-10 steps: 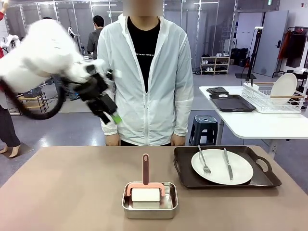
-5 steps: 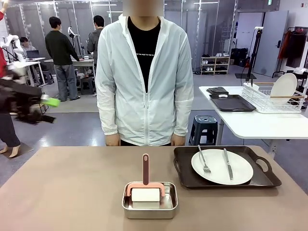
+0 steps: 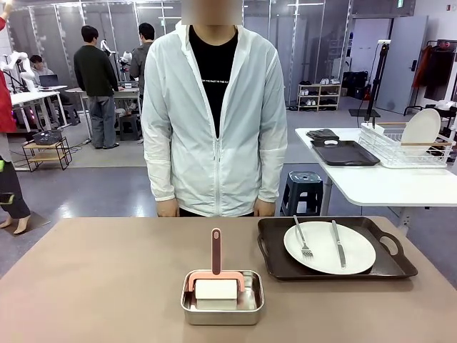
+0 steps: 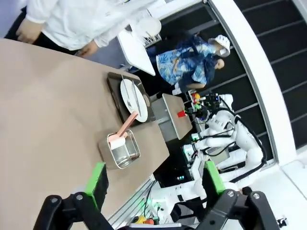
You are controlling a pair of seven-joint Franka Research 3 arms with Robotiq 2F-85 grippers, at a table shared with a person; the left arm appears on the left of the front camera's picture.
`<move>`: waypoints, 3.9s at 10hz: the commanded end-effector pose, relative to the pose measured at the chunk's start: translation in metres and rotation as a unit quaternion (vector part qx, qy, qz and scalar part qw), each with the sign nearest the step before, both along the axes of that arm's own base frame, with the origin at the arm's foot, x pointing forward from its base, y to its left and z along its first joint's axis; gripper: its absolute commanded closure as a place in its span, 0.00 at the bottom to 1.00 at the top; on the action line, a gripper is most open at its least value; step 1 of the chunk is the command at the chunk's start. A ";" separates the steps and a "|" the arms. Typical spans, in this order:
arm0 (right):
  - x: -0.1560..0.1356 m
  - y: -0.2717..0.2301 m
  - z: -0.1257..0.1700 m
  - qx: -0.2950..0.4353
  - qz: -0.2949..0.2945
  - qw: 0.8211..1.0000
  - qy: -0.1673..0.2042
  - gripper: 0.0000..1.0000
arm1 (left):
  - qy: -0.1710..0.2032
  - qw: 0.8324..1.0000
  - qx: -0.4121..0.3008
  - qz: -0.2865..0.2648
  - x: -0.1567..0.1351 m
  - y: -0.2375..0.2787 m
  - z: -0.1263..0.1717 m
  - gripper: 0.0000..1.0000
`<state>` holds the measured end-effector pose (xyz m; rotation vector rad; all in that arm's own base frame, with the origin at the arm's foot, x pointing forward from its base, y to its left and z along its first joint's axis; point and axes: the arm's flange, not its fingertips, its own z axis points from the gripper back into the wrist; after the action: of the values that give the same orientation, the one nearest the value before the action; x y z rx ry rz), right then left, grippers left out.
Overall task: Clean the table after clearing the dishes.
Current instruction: When the right (or left) Handle tray is removed, use the right hand (or left hand) to clean the right (or left) side of the table with the Lint Roller.
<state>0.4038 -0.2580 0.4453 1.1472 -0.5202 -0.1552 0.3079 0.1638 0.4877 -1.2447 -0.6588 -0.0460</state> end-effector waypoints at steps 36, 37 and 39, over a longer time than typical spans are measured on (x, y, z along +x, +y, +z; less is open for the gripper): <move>-0.002 0.001 0.002 0.000 0.001 1.000 -0.002 0.00 | 0.018 0.998 -0.018 0.055 -0.020 0.046 -0.025 0.00; -0.002 0.001 0.002 0.000 0.001 1.000 -0.002 0.00 | 0.018 0.998 -0.018 0.055 -0.020 0.046 -0.025 0.00; -0.002 0.001 0.002 0.000 0.001 1.000 -0.002 0.00 | 0.018 0.998 -0.018 0.055 -0.020 0.046 -0.025 0.00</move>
<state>0.4038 -0.2580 0.4453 1.1473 -0.5201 -0.1552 0.2885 0.2090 0.4608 -1.2276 -0.6993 0.0717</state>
